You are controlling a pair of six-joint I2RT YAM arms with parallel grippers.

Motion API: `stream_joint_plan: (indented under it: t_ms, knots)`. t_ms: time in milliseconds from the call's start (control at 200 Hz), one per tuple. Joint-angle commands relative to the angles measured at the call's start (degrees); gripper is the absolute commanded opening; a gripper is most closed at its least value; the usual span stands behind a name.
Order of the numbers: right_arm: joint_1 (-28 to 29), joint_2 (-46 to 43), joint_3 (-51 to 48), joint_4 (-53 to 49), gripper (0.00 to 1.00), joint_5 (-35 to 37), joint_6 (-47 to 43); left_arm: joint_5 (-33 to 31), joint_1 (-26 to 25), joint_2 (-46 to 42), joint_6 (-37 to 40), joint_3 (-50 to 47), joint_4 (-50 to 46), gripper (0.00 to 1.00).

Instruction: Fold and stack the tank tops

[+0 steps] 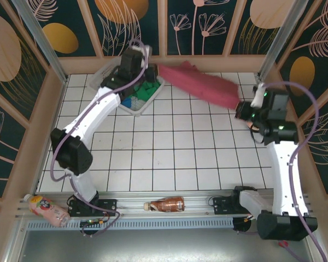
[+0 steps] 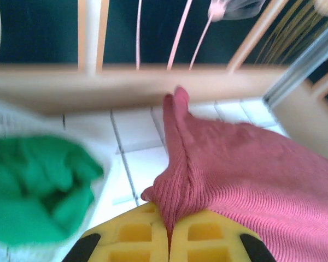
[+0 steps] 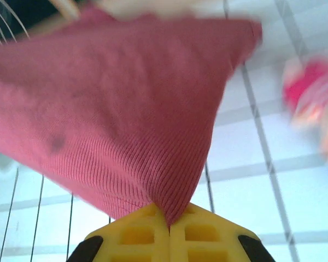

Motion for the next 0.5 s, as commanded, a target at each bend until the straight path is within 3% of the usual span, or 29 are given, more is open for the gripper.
stream_joint_plan:
  t_ms: [0,185,495]
  knots:
    - [7.0,-5.8,-14.5,-5.4,0.0,-3.9,13.8,2.9,0.3,-4.8,-7.0,-17.4,2.8,0.0]
    - [22.5,-8.4,-32.8,3.9,0.0,-1.7,31.3,2.6,-0.4,-5.4,-11.4,-33.5,2.8,0.0]
    - [43.9,-6.6,-42.6,12.2,0.0,-0.7,46.2,-8.2,-0.5,-7.1,-13.7,-37.1,-7.7,0.02]
